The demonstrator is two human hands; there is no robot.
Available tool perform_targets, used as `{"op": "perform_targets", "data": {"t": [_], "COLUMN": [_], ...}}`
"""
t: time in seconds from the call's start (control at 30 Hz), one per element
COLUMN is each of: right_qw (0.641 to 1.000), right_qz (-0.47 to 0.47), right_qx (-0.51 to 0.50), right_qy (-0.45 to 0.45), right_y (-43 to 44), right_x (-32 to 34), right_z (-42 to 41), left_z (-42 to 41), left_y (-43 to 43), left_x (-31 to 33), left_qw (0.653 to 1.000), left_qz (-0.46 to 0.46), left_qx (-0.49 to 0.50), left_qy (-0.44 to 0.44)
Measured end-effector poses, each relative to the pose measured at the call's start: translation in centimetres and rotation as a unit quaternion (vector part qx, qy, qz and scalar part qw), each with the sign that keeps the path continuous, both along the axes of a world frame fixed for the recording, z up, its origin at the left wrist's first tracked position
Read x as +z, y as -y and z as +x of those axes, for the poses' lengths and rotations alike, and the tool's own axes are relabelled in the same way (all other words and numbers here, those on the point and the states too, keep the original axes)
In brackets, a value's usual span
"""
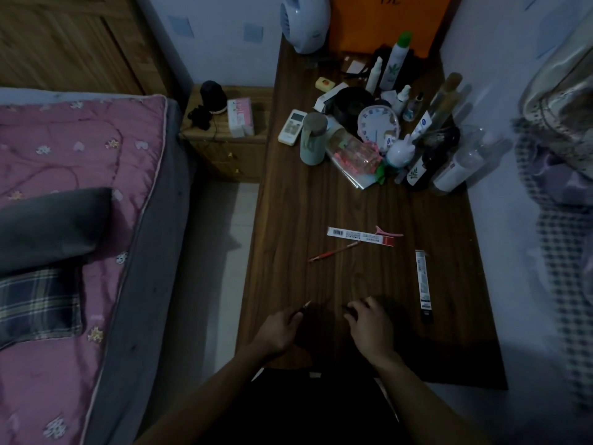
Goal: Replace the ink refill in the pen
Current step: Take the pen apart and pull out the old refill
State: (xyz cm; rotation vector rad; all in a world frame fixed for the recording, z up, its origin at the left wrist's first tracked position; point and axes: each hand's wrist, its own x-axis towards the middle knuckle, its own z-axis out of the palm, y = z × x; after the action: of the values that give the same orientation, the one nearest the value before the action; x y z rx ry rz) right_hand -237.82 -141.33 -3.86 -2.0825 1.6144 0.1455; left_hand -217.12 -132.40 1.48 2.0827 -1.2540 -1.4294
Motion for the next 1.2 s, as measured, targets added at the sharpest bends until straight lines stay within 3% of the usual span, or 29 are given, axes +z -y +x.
{"op": "perform_targets", "data": {"t": [0.23, 0.3, 0.37, 0.43, 0.6, 0.73, 0.93, 1.2], "right_qw": [0.999, 0.993, 0.948, 0.874, 0.783, 0.755, 0.684, 0.677], "right_qz": [0.007, 0.029, 0.143, 0.256, 0.310, 0.301, 0.351, 0.349], "right_qx": [-0.040, -0.098, -0.211, -0.284, -0.297, -0.309, -0.349, -0.349], "right_qy": [0.013, 0.065, 0.189, 0.300, 0.450, 0.494, 0.536, 0.546], "right_y": [-0.3, -0.4, -0.5, -1.1, -2.5, -2.5, -2.5, -2.8], "right_x": [1.2, 2.2, 3.8, 5.2, 7.6, 8.5, 10.3, 12.1], "right_z": [0.4, 1.1, 2.4, 3.8, 5.8, 6.1, 6.0, 6.5], "left_z": [0.4, 0.4, 0.2, 0.0, -0.7, -1.0, -1.1, -0.3], "left_y": [-0.7, -0.6, -0.4, -0.1, 0.3, 0.1, -0.2, 0.0], "left_x": [0.6, 1.1, 1.8, 2.5, 4.2, 5.7, 7.4, 7.8], "left_qw": [1.000, 1.000, 0.999, 0.998, 0.994, 0.990, 0.986, 0.991], "left_qz": [-0.009, -0.027, -0.046, -0.056, -0.100, -0.133, -0.163, -0.115], "left_qx": [0.005, 0.004, -0.003, -0.011, -0.030, -0.031, -0.021, 0.002], "left_qy": [0.009, 0.009, 0.012, 0.015, 0.021, 0.021, 0.000, -0.069]}}
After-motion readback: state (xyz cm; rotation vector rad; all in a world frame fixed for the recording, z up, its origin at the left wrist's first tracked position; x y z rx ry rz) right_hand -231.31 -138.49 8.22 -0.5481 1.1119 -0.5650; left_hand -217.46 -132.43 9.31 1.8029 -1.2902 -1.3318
